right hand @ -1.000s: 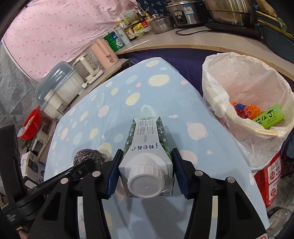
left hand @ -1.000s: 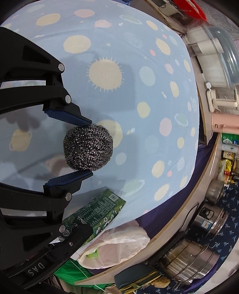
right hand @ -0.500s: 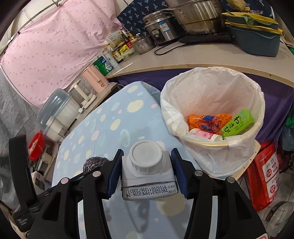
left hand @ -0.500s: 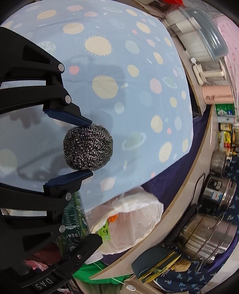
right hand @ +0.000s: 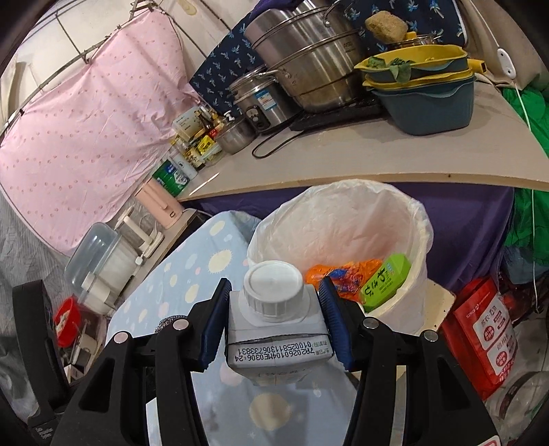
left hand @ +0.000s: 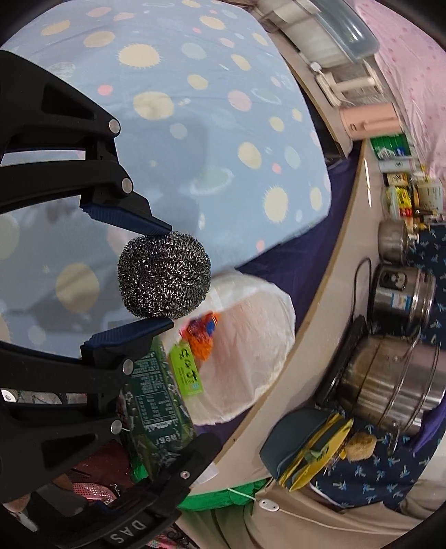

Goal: Collect trash
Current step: 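Carry the scrubber into the bin and open the left gripper while the right drops the carton in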

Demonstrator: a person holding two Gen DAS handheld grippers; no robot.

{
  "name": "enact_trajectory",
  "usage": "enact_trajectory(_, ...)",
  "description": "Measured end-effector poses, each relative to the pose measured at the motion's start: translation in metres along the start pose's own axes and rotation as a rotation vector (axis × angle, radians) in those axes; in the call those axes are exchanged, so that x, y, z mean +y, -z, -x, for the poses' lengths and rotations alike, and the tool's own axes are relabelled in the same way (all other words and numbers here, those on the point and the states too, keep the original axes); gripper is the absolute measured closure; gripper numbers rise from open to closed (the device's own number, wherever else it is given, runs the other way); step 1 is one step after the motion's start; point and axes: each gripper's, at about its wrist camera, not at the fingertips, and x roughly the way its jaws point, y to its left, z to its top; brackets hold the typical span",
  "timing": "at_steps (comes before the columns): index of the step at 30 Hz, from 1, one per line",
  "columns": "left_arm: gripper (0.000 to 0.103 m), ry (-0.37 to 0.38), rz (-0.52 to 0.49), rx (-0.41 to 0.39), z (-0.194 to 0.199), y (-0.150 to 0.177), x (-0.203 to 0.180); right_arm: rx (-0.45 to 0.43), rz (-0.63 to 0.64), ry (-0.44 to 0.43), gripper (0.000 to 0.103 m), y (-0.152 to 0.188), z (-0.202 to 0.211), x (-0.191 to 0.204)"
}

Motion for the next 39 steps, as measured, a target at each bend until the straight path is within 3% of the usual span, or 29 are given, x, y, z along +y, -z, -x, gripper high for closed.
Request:
enact_trajectory(12, 0.056, 0.097, -0.087, 0.013, -0.032, -0.045, -0.057, -0.142, -0.07, 0.1, 0.052, -0.064, -0.005, -0.039)
enact_trajectory(22, 0.053, 0.124, -0.096, 0.069, -0.076, -0.06, -0.074, -0.117, -0.073, 0.15, 0.051, -0.087, -0.048, -0.049)
enact_trajectory(27, 0.035, 0.077, -0.096, 0.055, -0.083, -0.062, -0.073, -0.113, -0.075, 0.161, 0.049, -0.088, -0.055, -0.049)
enact_trajectory(39, 0.031, 0.015, -0.09, 0.009, -0.073, -0.061, -0.06, -0.091, -0.017, 0.149, 0.041, -0.072, -0.047, -0.03)
